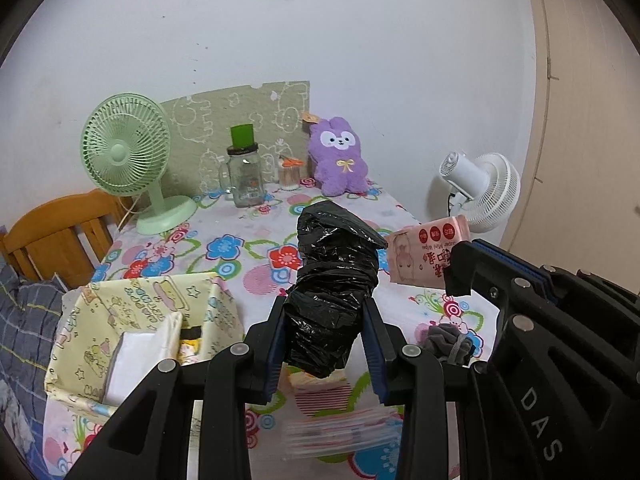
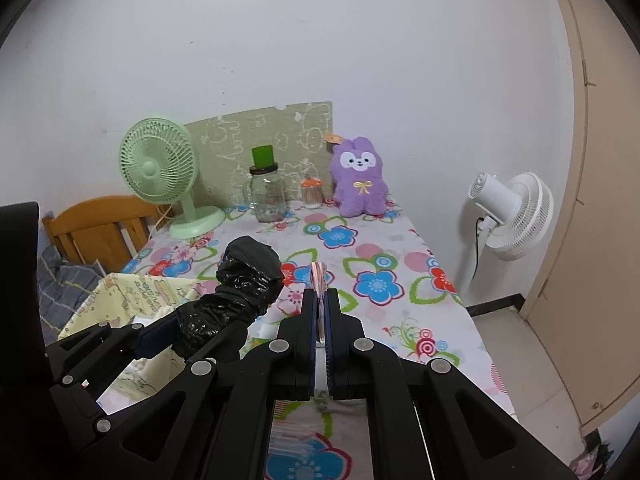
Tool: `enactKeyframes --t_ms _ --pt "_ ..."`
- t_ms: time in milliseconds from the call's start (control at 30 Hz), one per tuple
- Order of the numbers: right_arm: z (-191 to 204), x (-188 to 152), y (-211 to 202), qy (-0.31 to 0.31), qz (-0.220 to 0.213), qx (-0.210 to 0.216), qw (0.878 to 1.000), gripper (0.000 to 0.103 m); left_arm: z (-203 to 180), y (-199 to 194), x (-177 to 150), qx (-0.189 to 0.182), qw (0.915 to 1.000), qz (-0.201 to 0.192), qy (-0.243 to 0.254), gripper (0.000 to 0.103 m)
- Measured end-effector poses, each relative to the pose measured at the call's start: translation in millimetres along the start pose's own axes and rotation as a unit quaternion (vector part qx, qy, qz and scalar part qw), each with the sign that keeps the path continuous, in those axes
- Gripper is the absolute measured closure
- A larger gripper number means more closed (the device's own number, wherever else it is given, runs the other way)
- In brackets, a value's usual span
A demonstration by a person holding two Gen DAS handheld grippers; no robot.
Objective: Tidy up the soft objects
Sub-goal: 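Lift the black item with left tool while right tool lifts the pink packet, then carry black item with left tool while right tool carries pink packet to box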
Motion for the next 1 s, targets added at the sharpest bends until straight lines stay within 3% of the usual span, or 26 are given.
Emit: enactKeyframes --t_ms 1000 --pt "93 23 10 -0.027 -0.006 0.079 0.996 0.097 87 -29 16 0.052 0.9977 -0.026 -0.033 0.068"
Point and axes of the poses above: each gripper's, at about its wrist camera, not at the fingertips, and y roughly the way its jaws point, z to its left, x to its top, the point moved 8 cm from there along y, roughly the way its jaws point, and after that the axes turned 15 degrees about -z, right-handed, at the moved point
